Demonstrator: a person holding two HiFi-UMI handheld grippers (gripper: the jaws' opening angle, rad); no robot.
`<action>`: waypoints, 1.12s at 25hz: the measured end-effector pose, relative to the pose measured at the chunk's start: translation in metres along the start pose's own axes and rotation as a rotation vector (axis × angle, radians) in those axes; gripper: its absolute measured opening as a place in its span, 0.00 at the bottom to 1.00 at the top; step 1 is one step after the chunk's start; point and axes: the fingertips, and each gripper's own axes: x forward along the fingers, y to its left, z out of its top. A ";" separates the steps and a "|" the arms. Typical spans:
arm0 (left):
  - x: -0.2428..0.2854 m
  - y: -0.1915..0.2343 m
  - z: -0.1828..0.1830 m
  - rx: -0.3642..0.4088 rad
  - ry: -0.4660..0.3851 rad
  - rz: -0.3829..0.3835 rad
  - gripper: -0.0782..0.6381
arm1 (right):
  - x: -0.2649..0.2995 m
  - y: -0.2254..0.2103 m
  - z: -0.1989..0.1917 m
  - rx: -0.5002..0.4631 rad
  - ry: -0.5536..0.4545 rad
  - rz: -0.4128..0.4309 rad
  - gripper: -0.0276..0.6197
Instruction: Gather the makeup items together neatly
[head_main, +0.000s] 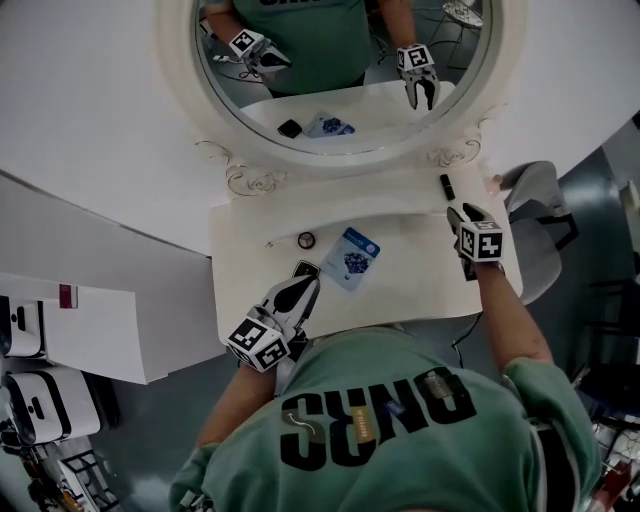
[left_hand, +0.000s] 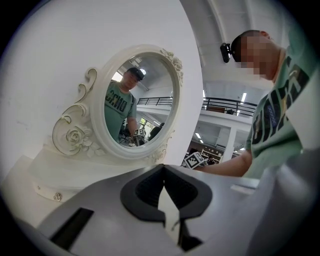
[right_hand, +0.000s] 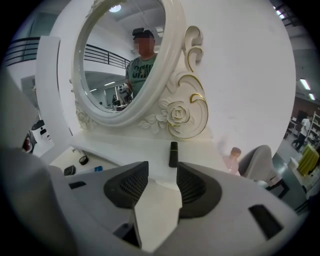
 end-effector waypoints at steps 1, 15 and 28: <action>0.003 -0.001 0.004 0.008 -0.007 -0.009 0.12 | -0.010 0.007 -0.003 -0.006 -0.008 0.027 0.31; -0.029 0.021 0.021 0.026 -0.088 0.110 0.12 | -0.046 0.226 -0.037 -0.345 0.026 0.544 0.29; -0.145 0.094 -0.017 -0.041 -0.112 0.364 0.12 | 0.051 0.423 -0.099 -0.600 0.261 0.749 0.47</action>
